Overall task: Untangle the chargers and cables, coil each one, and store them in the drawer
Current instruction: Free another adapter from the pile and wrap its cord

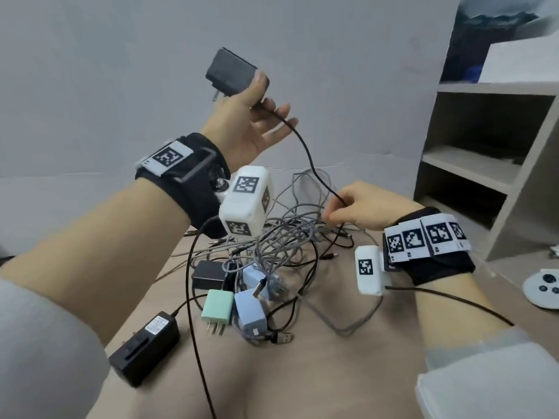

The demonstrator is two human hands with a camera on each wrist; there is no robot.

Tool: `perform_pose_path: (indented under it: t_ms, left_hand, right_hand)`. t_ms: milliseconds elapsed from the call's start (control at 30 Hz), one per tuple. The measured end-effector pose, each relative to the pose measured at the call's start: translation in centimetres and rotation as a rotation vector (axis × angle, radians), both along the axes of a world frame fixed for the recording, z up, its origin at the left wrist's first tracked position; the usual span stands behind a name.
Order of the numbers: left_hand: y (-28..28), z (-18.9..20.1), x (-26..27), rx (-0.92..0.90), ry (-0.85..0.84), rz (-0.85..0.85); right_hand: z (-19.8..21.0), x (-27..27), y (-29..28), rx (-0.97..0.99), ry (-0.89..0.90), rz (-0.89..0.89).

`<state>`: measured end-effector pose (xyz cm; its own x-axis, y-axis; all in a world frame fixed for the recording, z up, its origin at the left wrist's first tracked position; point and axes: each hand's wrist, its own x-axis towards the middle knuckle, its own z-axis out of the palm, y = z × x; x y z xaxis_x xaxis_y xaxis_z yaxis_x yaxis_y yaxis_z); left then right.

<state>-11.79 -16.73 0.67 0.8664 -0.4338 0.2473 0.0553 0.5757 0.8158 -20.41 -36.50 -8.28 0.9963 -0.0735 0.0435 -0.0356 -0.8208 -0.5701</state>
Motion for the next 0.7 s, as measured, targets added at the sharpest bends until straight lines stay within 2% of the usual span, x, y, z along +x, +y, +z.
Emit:
perform_pose_path:
  t_ms: [67,200,267,333,433,567,700]
  left_hand:
    - [0.6,0.2,0.3,0.034,0.020,0.015]
    - [0.8,-0.8,0.4,0.231,0.004,-0.057]
    - [0.4,-1.9,0.0,0.361,-0.079,-0.125]
    - [-0.2,-3.0,-0.6,0.492,-0.170,-0.205]
    - [-1.2,-4.4,-1.5,0.602,-0.222,-0.357]
    - [-1.6,-5.1,-2.4,0.595,-0.295,-0.439]
    - [-1.5,-5.2,-2.9,0.525,-0.326,-0.557]
  right_hand:
    - [-0.6,0.7,-0.6,-0.029,-0.015,-0.110]
    - [-0.3,0.6,-0.8,0.405,-0.118,-0.325]
    - [0.3,0.4,-0.9,0.451,-0.287,-0.367]
    - [1.2,-0.2,-0.6,0.420,-0.462,-0.344]
    - [2.7,-1.5,0.6,0.456,-0.627,-0.201]
    - [4.2,-3.2,1.7,0.624,-0.701,-0.030]
    - [4.7,-3.8,1.4,0.777,-0.734,0.051]
